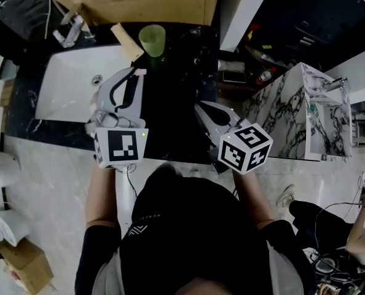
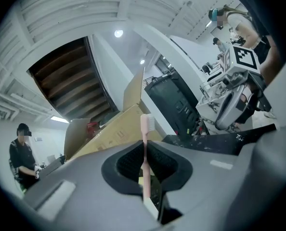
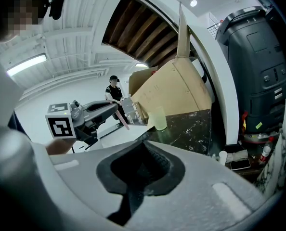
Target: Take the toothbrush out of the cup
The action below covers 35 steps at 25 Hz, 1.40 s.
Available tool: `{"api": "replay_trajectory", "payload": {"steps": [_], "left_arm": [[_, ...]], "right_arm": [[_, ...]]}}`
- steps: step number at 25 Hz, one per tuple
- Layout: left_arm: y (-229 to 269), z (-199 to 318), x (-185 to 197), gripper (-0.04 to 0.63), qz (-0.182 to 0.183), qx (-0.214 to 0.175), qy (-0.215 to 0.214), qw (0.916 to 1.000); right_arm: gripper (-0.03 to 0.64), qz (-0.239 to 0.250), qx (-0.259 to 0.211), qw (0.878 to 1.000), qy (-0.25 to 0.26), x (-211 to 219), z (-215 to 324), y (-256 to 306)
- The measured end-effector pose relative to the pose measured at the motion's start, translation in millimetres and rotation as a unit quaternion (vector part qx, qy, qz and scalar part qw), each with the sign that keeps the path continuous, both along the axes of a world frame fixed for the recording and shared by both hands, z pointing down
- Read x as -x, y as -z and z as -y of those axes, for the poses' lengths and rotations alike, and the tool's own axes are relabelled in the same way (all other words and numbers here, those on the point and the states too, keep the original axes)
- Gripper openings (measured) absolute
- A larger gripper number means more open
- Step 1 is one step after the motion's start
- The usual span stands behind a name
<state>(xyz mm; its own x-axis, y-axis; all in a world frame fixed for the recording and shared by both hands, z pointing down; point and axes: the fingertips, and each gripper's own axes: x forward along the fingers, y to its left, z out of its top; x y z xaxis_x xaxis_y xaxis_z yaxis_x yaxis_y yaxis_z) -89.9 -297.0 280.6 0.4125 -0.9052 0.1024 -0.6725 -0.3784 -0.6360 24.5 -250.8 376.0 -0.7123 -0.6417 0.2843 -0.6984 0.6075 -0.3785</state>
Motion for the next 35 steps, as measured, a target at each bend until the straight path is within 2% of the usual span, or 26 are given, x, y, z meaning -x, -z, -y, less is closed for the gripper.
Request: {"api": "replay_trajectory", "payload": {"steps": [10,16,28,35], "left_arm": [[-38,3,-3,0.040,0.038,0.046,-0.003,0.9982],[-62,5,2,0.040,0.045,0.075,0.004,0.9961],[-76,3,3,0.040,0.067,0.106,0.000,0.9922],[-76,2,3,0.040,0.073,0.106,-0.005,0.9916]], "right_arm": [[0.005,0.000,0.003,1.000,-0.004,0,6,-2],[0.003,-0.002,0.003,1.000,-0.006,1,8,-3],[0.003,-0.011,-0.002,1.000,-0.017,0,11,-5],[0.003,-0.015,-0.009,1.000,-0.024,-1,12,-3]]}}
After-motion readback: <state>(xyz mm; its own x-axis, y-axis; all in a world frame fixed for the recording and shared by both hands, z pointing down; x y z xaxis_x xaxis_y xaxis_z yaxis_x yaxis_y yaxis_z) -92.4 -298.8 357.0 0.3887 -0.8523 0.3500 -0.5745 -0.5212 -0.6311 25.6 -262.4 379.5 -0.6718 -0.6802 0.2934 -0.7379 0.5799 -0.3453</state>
